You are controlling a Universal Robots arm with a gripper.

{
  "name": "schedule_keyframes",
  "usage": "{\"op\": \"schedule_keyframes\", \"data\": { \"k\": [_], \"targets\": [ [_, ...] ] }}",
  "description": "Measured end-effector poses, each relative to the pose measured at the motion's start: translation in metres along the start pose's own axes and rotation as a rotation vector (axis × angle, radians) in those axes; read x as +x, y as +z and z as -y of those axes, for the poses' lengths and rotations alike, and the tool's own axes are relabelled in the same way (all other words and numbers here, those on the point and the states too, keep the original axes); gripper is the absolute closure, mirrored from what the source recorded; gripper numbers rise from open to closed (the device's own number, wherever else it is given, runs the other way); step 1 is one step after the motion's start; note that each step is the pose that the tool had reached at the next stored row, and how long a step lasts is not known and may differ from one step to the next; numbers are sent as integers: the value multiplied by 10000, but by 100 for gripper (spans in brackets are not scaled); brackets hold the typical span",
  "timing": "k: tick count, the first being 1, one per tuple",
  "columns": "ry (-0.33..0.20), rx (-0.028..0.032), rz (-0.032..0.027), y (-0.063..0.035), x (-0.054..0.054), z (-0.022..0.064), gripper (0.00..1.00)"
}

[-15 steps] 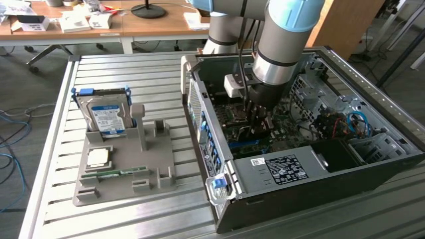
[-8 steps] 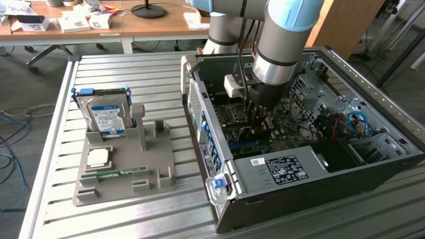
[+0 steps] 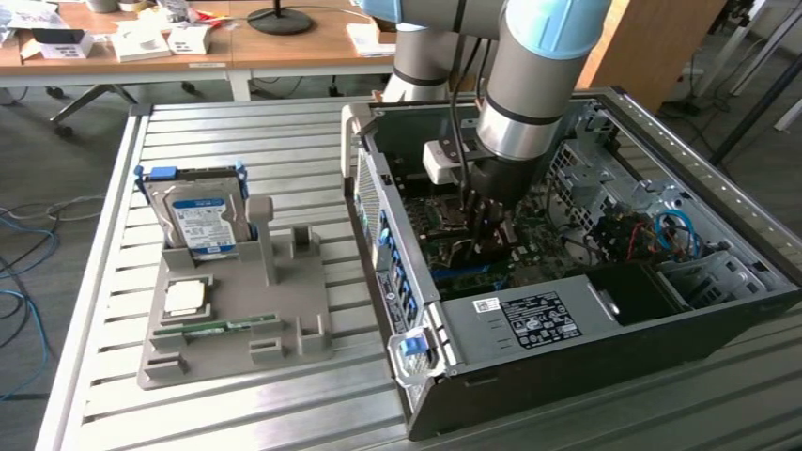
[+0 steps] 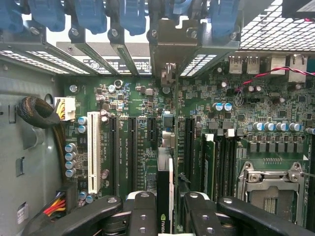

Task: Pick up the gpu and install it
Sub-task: 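Insert the gpu into the slot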

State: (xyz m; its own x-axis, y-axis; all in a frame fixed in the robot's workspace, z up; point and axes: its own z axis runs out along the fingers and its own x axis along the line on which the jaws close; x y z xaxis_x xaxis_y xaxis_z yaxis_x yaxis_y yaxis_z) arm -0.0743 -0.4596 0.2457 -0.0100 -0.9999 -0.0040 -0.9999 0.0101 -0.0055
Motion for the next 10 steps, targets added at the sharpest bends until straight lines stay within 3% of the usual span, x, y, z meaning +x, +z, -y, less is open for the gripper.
{"op": "schedule_keyframes", "data": {
  "k": [10],
  "targets": [
    [-4,0,-1,0,0,17,74]
  ]
}}
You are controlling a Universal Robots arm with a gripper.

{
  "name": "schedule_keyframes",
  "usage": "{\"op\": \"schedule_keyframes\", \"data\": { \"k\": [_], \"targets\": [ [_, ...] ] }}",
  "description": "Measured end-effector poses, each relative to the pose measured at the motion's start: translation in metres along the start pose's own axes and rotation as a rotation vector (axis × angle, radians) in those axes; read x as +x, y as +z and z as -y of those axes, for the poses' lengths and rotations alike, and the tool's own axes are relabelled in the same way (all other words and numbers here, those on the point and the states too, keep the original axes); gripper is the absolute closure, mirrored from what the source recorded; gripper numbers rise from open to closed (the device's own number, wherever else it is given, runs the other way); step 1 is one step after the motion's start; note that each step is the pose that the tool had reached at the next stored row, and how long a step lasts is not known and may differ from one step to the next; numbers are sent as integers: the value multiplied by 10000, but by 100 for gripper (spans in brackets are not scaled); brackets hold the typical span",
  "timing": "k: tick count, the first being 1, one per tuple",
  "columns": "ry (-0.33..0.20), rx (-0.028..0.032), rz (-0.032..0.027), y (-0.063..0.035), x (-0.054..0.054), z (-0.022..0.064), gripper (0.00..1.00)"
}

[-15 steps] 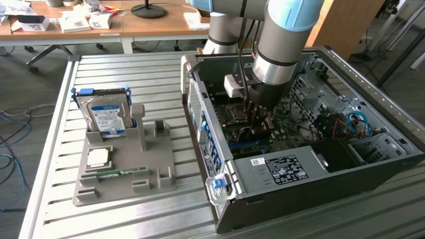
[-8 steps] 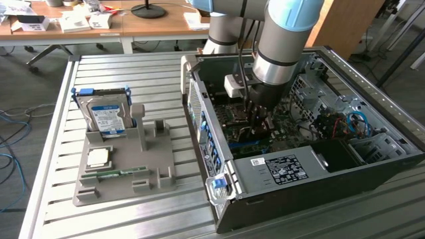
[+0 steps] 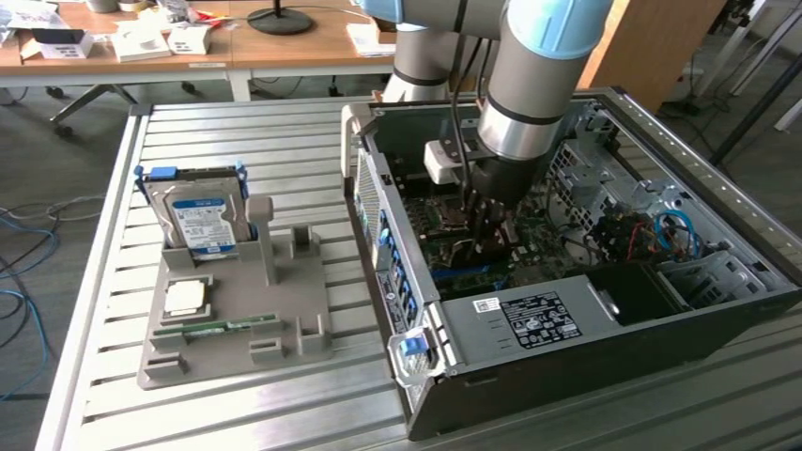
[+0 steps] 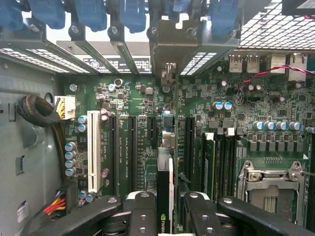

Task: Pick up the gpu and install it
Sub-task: 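Insert the gpu into the slot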

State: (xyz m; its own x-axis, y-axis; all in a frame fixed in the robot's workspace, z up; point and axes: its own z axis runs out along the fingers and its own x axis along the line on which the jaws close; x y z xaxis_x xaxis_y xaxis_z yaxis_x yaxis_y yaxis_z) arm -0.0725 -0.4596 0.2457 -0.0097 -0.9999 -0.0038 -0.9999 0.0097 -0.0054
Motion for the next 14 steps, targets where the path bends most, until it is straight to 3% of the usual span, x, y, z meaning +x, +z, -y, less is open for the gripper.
{"op": "schedule_keyframes", "data": {
  "k": [14],
  "targets": [
    [-25,2,2,1,-1,7,74]
  ]
}}
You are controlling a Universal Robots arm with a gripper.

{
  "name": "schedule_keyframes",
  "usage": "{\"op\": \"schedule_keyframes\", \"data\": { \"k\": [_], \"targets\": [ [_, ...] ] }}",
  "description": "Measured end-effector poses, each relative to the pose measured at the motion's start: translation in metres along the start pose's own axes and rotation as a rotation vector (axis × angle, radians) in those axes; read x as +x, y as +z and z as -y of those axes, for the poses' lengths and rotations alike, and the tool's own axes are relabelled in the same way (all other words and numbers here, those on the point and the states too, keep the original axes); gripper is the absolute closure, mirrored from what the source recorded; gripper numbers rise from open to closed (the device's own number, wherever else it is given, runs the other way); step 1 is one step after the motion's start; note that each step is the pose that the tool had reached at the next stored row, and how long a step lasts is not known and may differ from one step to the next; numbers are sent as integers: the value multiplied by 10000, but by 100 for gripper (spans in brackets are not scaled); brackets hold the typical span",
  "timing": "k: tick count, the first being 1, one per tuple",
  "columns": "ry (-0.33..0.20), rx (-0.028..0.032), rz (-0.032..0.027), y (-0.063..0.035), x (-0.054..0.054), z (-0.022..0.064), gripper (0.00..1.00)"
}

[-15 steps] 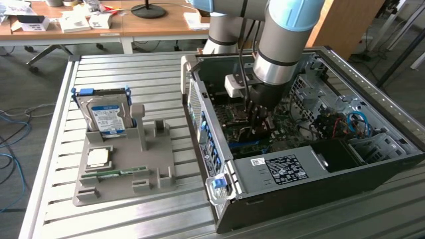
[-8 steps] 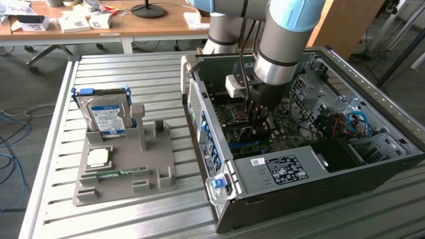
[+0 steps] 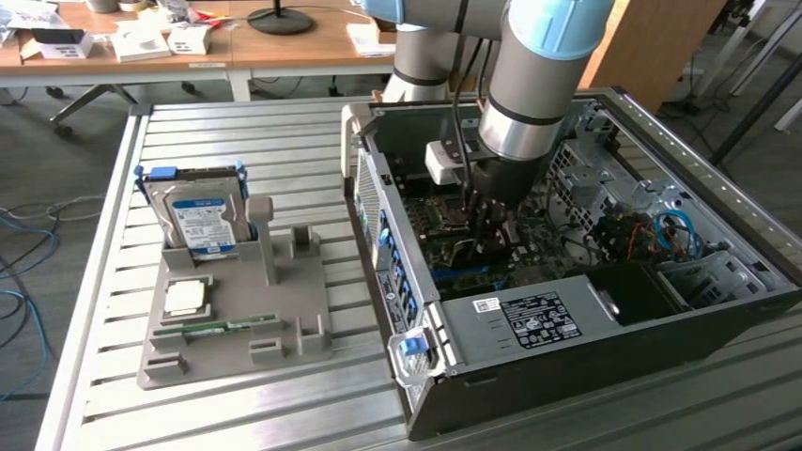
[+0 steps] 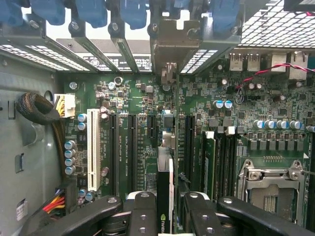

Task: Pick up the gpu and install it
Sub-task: 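Insert the gpu into the slot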

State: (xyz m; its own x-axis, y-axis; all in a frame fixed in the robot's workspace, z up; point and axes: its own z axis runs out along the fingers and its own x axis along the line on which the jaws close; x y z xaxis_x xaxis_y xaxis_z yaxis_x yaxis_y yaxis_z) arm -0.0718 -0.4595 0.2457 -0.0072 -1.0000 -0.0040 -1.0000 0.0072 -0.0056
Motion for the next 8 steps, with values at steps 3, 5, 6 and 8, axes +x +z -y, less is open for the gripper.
{"op": "schedule_keyframes", "data": {
  "k": [3,5,6,8],
  "targets": [
    [0,10,1,-1,0,-5,74],
    [-1,17,3,-2,0,-7,74],
    [0,19,2,-4,0,-9,74],
    [0,23,1,-6,0,-12,74]
  ]
}}
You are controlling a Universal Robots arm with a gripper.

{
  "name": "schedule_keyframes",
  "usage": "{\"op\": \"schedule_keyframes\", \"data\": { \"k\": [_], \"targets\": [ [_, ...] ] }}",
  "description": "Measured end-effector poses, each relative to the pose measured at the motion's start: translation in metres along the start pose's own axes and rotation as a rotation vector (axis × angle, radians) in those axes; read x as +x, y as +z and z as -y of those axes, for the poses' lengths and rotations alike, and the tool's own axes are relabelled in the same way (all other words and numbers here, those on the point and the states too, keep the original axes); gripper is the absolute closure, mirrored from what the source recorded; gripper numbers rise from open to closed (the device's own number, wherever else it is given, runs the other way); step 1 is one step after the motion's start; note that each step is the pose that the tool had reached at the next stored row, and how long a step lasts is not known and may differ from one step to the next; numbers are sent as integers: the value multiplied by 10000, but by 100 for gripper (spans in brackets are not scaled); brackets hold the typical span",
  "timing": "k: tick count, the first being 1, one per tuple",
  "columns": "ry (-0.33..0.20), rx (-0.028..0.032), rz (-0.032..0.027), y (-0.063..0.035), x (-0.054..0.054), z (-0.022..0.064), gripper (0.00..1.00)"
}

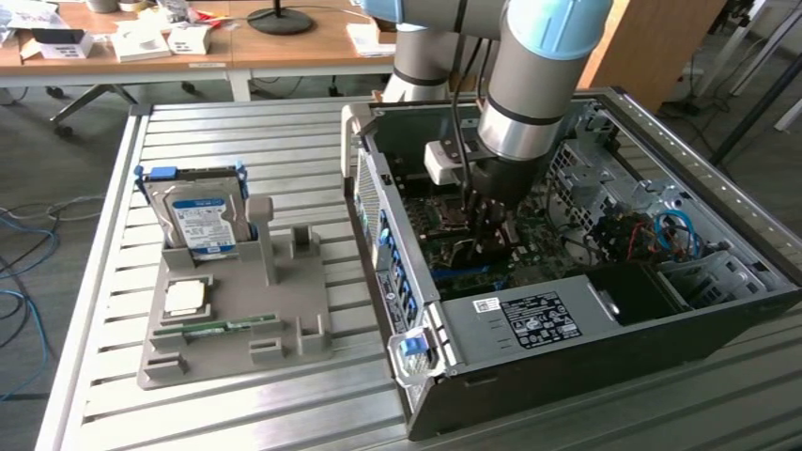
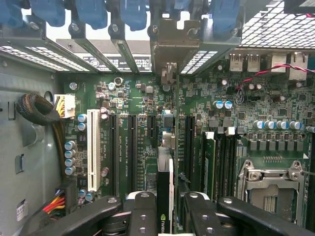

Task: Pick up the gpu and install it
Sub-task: 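Insert the gpu into the slot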

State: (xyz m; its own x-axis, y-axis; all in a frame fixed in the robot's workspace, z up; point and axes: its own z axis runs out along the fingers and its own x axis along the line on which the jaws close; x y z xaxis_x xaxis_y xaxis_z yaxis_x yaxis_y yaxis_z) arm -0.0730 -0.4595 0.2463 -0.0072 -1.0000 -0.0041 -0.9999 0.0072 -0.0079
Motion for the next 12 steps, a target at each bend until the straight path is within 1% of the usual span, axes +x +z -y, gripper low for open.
{"op": "schedule_keyframes", "data": {
  "k": [9,12],
  "targets": [
    [0,32,-1,-22,0,-10,74],
    [0,31,0,-24,0,-11,74]
  ]
}}
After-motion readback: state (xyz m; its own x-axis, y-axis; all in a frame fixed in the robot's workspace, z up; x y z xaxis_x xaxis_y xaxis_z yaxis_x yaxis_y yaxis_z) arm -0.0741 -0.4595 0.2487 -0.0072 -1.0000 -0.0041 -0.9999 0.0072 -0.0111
